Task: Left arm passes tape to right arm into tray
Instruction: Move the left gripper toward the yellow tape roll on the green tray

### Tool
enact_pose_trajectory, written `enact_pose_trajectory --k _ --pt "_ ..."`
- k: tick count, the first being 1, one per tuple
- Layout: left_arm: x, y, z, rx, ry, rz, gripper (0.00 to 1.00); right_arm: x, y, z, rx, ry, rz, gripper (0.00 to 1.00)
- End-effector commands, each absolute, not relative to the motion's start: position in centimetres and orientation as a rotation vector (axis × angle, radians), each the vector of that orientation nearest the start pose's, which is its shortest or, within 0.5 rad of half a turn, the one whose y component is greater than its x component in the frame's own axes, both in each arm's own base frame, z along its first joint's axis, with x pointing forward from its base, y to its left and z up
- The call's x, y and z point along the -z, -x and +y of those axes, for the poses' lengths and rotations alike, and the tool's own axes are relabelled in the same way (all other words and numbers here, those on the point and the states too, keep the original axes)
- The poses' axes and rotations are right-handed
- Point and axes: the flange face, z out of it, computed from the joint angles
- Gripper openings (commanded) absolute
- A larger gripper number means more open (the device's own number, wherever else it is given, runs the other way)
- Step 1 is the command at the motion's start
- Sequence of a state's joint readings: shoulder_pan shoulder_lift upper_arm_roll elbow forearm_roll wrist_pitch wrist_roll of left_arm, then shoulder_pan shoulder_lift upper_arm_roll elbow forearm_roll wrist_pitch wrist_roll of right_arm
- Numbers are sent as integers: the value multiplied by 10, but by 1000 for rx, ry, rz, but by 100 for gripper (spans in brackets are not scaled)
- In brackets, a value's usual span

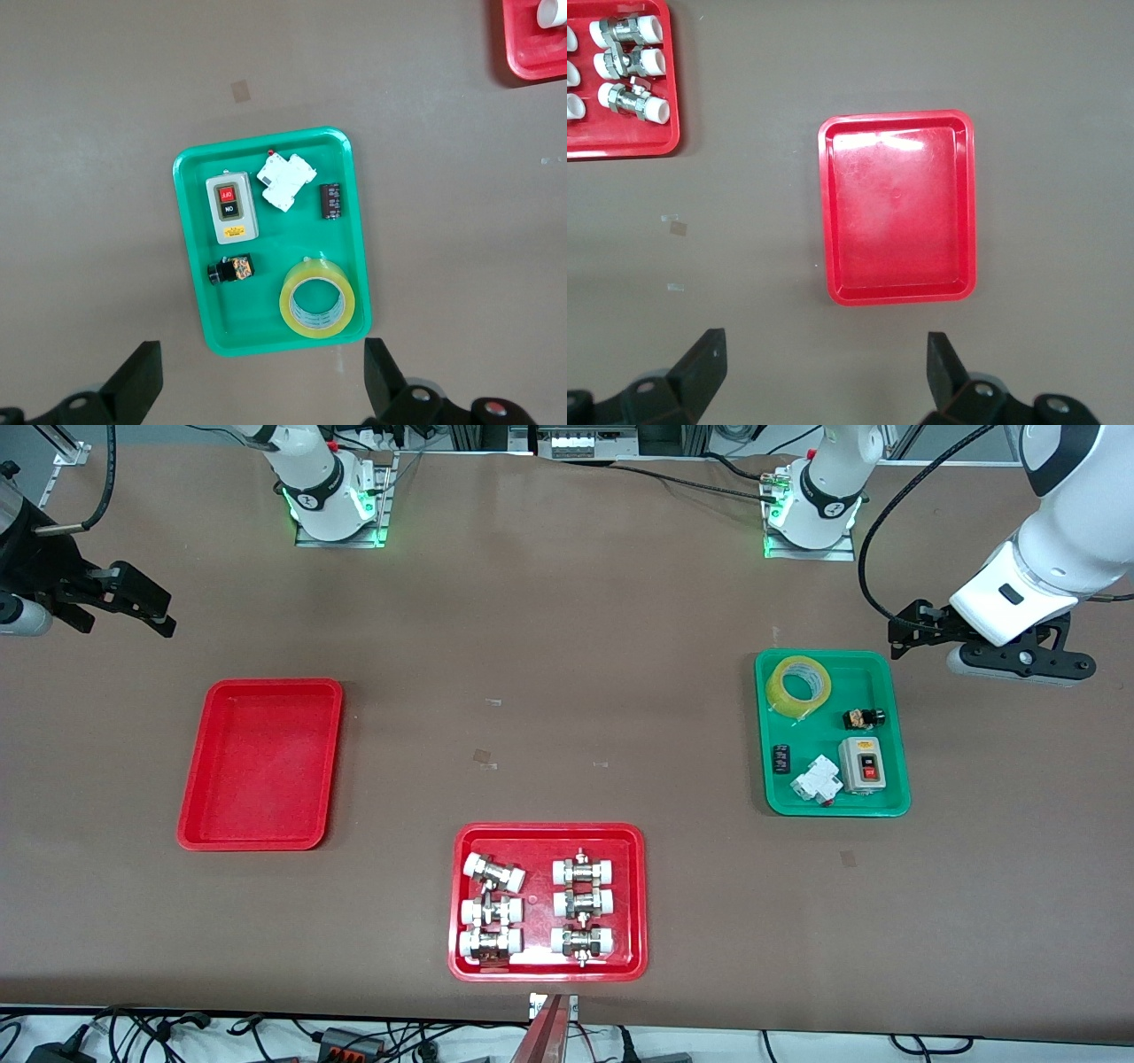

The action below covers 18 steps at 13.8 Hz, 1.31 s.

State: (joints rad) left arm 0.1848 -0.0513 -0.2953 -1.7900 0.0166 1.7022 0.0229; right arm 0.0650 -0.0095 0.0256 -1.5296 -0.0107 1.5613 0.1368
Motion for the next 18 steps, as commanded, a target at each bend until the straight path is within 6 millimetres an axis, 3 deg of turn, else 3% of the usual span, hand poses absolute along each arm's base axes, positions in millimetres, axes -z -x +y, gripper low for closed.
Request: enact_pose_trajectory --k 1,5,8,9,11,13,18 --pt "-561 -541 -60 -65 3093 230 100 -654 -543 47 62 3149 49 100" --pt "-561 -541 -60 -65 3094 214 100 -651 -548 43 67 3147 63 100" --pt "-548 -551 -57 -101 3106 206 100 -652 -547 43 64 3146 66 100" --pt "-535 -554 -60 -133 3105 214 100 -651 -547 43 62 3147 66 100" --pt "-499 -564 -59 -184 3115 213 100 -651 -546 43 59 3148 63 100" --pt "-447 -560 -56 -158 3121 207 100 -651 -546 43 62 3148 63 100" --pt "-341 -492 -64 -135 3098 251 100 -649 -546 48 48 3149 59 100"
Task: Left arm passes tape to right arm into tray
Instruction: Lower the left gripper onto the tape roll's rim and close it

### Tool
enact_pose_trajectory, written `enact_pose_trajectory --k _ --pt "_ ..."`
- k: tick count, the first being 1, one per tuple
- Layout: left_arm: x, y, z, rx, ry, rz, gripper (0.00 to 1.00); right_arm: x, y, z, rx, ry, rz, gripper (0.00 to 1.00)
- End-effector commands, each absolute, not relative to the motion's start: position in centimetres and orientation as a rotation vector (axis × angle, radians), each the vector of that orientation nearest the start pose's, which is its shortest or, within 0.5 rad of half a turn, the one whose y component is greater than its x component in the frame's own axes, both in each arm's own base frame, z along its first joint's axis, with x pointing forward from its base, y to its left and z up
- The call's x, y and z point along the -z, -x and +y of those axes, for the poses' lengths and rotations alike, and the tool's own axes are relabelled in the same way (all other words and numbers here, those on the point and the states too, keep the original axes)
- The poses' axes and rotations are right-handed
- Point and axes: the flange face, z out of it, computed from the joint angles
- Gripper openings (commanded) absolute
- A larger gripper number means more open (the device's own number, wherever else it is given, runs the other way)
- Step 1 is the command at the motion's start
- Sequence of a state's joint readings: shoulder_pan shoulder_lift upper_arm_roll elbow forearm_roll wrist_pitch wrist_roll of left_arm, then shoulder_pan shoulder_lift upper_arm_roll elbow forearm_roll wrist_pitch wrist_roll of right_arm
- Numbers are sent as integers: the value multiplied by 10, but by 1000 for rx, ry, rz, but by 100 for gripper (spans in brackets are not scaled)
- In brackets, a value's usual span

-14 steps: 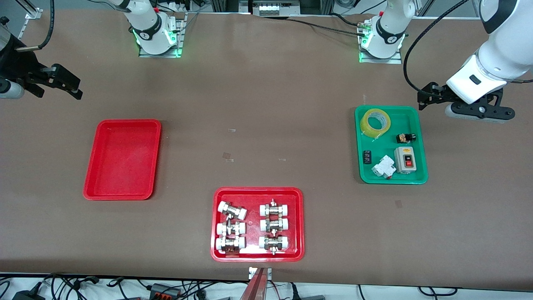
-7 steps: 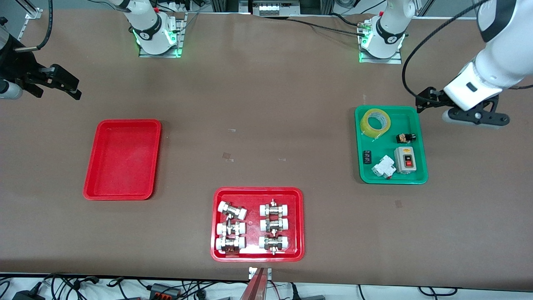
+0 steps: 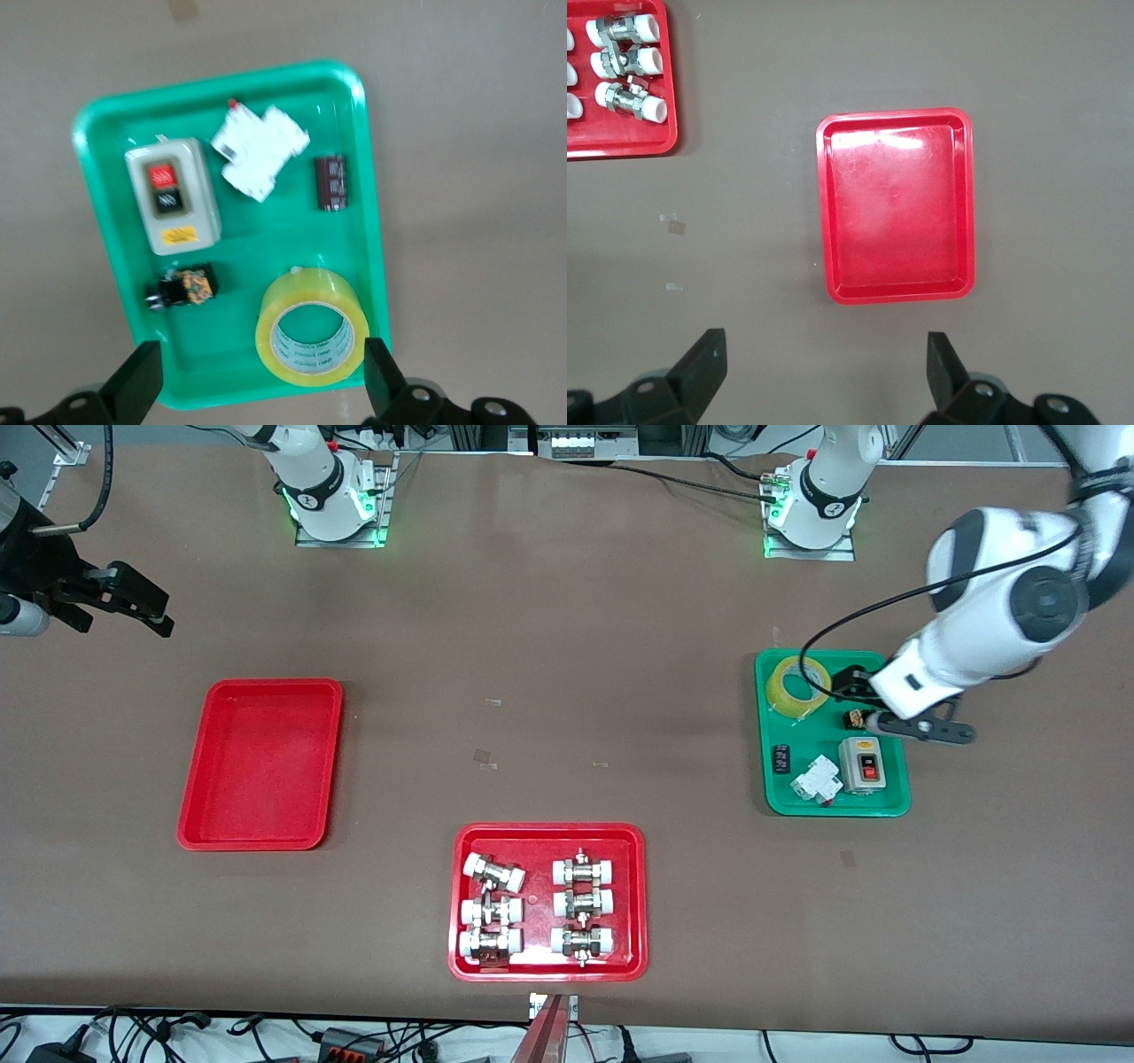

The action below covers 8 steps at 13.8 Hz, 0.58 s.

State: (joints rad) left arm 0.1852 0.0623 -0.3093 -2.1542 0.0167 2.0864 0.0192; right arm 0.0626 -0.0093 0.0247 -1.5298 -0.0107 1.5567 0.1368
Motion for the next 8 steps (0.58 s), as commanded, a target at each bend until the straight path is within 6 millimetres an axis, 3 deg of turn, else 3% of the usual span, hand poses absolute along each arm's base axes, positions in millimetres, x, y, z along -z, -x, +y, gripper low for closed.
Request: enact_pose_trajectory --k 1,4,5,6,8 --pt "-320 -482 -63 -114 3102 252 100 -649 -546 47 50 3148 61 100" --pt "-264 -459 -57 -106 3125 237 100 -650 -546 47 52 3147 63 100" --pt "-248 -455 -40 -122 3139 182 100 -650 -546 48 52 3147 63 100" --pt "-237 -452 -30 -135 3148 143 100 -649 -546 48 48 3149 63 100" --pt "-215 -449 -29 -160 3166 136 100 -647 -546 48 43 3149 63 100"
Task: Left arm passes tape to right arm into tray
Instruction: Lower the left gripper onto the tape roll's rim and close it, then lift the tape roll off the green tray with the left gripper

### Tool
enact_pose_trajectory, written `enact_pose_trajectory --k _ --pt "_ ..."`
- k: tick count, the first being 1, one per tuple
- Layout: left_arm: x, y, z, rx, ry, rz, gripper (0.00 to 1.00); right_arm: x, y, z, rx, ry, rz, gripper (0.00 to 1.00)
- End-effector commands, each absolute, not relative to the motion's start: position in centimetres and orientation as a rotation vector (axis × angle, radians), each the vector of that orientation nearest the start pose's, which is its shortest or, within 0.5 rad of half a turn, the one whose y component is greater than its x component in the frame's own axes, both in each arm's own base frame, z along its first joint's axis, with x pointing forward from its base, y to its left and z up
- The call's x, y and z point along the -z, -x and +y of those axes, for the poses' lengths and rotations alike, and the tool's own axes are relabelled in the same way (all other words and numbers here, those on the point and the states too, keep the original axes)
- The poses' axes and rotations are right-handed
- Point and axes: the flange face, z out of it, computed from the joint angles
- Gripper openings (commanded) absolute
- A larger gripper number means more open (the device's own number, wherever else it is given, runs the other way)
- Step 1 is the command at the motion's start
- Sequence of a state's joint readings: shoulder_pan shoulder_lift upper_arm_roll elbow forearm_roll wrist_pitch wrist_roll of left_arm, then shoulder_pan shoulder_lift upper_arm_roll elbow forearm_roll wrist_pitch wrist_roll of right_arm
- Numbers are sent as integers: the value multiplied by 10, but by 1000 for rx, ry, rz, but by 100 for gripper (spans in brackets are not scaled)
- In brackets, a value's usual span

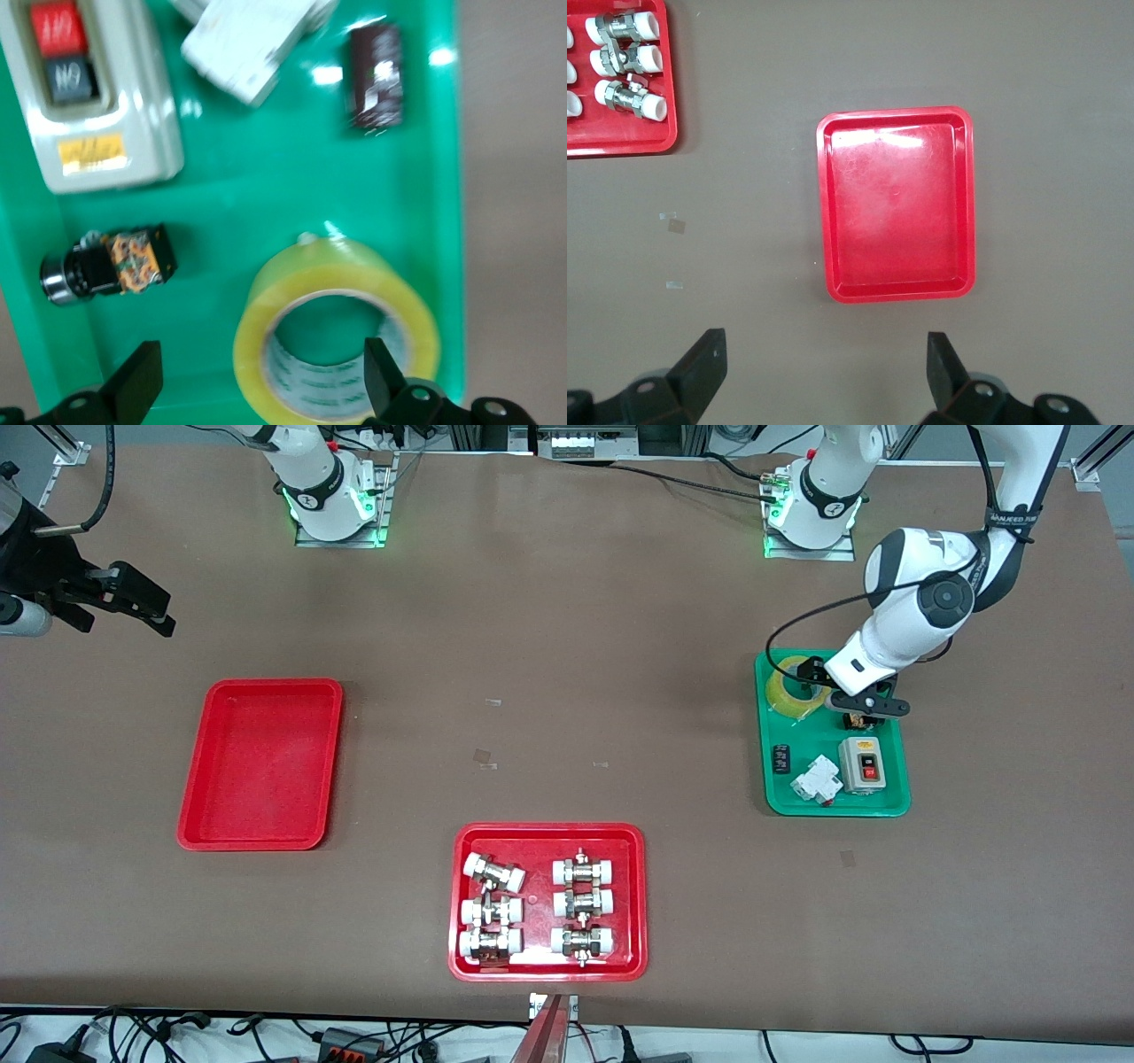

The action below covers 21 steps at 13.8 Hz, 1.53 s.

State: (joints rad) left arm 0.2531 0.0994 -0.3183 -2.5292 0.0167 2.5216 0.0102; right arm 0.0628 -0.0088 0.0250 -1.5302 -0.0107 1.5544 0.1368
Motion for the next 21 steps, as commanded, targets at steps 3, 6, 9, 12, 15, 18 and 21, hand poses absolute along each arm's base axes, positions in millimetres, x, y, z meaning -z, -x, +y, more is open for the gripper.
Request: enact_pose_trajectory --k 3,6,9,12,15,18,21 --pt "-202 -447 -22 -192 3177 107 100 -647 -546 48 43 3149 63 100" --pt "-199 -446 -19 -201 3179 95 89 -648 -545 48 36 3149 66 100" --pt "-198 -443 -11 -208 3179 66 53 -647 -545 48 33 3150 66 100" --pt "-197 -442 -11 -215 3179 66 16 -648 -544 48 36 3150 64 100" --pt "-198 -441 -10 -215 3177 59 1 -648 -544 47 36 3150 66 100" --pt "-207 -444 -6 -213 3169 -28 1 -650 -544 46 40 3149 66 100" --pt "-245 -447 -8 -191 3137 -26 1 -650 -544 45 40 3149 68 100"
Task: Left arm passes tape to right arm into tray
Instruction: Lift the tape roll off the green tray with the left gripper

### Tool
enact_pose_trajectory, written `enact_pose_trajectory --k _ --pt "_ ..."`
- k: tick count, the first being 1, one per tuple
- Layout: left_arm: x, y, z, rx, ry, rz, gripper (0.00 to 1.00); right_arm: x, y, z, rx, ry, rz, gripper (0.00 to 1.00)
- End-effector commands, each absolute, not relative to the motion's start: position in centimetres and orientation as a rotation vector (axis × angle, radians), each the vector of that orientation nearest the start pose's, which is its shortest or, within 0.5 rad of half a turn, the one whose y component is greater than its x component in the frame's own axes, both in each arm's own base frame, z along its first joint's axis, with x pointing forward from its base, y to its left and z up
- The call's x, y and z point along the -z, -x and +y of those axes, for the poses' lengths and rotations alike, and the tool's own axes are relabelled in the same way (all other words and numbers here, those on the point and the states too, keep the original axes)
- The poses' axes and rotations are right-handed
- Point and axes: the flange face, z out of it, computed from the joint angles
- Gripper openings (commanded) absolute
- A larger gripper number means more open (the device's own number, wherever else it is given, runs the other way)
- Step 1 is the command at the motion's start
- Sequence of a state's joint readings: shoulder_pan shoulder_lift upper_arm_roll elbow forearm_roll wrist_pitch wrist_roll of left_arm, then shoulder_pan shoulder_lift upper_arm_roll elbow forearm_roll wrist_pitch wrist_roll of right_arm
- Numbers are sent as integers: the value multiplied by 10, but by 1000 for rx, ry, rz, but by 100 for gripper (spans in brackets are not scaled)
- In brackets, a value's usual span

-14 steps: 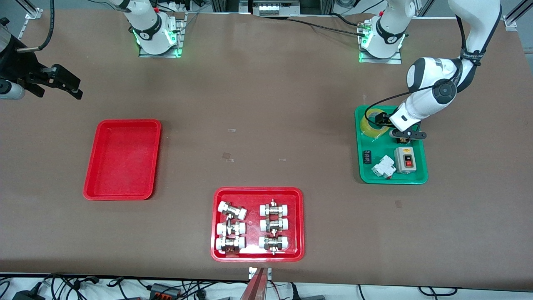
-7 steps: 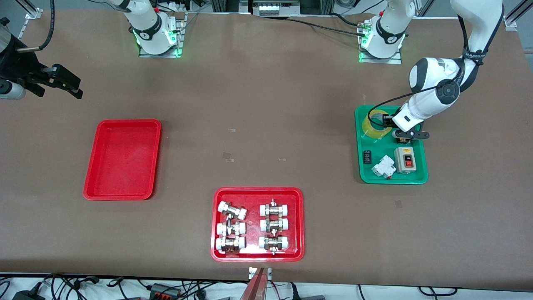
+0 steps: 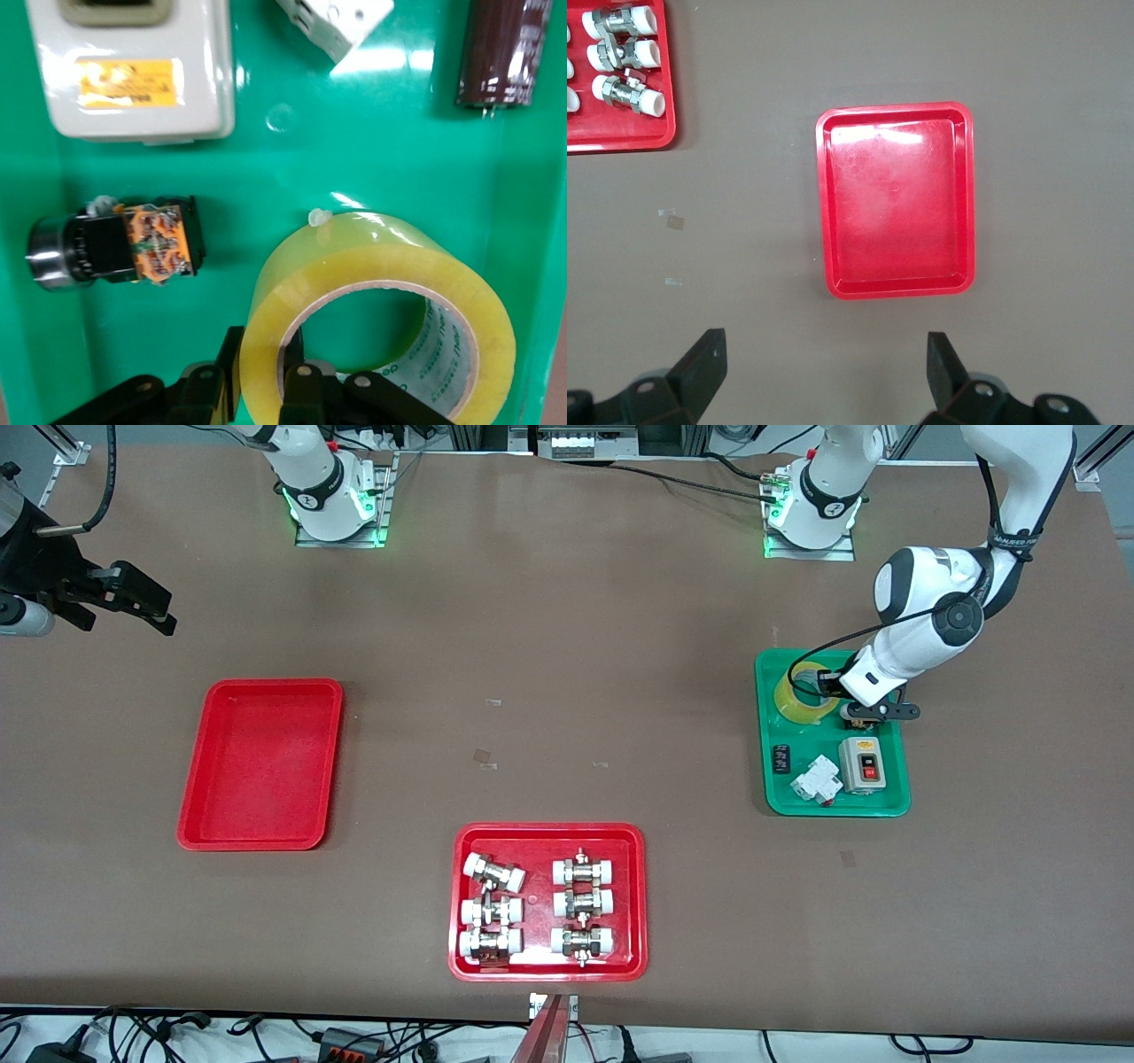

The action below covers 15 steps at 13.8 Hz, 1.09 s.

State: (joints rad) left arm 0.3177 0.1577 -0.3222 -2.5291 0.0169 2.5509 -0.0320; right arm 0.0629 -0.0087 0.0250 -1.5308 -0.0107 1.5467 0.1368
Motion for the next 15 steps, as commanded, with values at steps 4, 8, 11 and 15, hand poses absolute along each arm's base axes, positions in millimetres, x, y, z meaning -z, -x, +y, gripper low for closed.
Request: enact_pose_trajectory --k 4,8,11,15 --pt "-337 -475 -31 -250 3137 -22 1 -650 -544 45 40 3149 68 100" --pt "-486 -526 -80 -260 3253 -6 1 -647 -546 48 36 3150 59 100" --pt "-545 -535 -103 -313 3274 -70 1 -638 -549 48 0 3152 49 100" --pt "-533 -576 -160 -329 3552 -325 0 -622 -550 46 -109 3155 56 100"
